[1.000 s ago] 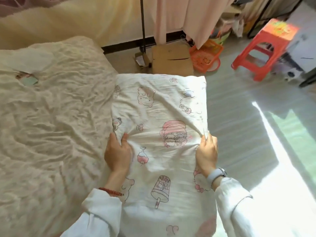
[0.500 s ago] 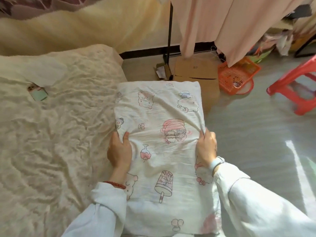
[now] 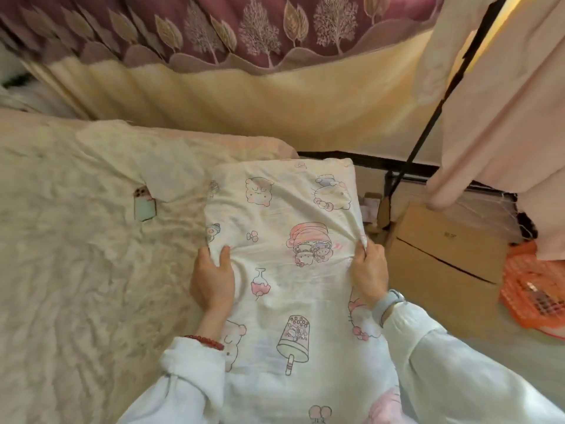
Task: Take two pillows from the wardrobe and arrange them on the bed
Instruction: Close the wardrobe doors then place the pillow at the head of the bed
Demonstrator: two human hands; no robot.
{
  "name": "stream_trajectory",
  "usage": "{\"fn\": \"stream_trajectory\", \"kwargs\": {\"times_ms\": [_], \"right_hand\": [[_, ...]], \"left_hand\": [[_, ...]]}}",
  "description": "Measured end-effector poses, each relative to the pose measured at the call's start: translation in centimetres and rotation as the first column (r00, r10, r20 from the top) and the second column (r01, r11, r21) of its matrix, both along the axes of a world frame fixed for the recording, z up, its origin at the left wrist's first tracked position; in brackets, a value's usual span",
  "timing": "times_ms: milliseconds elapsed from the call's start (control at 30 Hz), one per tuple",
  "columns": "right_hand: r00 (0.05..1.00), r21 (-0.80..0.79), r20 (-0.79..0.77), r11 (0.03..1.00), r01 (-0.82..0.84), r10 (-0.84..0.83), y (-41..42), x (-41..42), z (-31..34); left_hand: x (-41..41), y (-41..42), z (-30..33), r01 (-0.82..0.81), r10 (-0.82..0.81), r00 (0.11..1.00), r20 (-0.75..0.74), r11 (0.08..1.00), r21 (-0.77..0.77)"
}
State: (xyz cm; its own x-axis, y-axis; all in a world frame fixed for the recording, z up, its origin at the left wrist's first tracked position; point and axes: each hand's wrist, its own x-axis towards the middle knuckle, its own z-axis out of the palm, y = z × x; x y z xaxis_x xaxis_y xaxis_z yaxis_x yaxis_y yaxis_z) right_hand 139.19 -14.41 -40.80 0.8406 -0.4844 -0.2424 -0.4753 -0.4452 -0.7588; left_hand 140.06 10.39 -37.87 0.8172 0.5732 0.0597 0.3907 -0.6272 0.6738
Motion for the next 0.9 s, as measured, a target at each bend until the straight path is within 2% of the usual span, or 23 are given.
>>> {"fn": "stream_trajectory", "kwargs": {"times_ms": [300,467,667,900], "right_hand": [[0.993,-0.027,0.025,0.993,-0.116,0.117,-2.5,21.2,1.3],[0.986,0.014,0.038,0.987,-0.160,0.160,-1.5,34.4,1.7],[0.970,-0.039,0.057,0.971,-0.236,0.238,-0.2,50.5,4.8],[0.928,-0.032,0.079,0.931,-0.363,0.364,2.0,64.8,4.6]], "left_hand": [[16.6,-2.5,0.4,-0.134,0.134,0.991,-0.015,0.991,0.017],[29.4,-1.7,-0.2,-0.173,0.173,0.985,0.005,0.985,0.006],[44.5,0.1,1.3,-0.213,0.214,0.975,0.057,0.977,-0.025],[55.7,1.3,0.4,-0.358,0.361,0.929,0.080,0.932,-0.046]]}}
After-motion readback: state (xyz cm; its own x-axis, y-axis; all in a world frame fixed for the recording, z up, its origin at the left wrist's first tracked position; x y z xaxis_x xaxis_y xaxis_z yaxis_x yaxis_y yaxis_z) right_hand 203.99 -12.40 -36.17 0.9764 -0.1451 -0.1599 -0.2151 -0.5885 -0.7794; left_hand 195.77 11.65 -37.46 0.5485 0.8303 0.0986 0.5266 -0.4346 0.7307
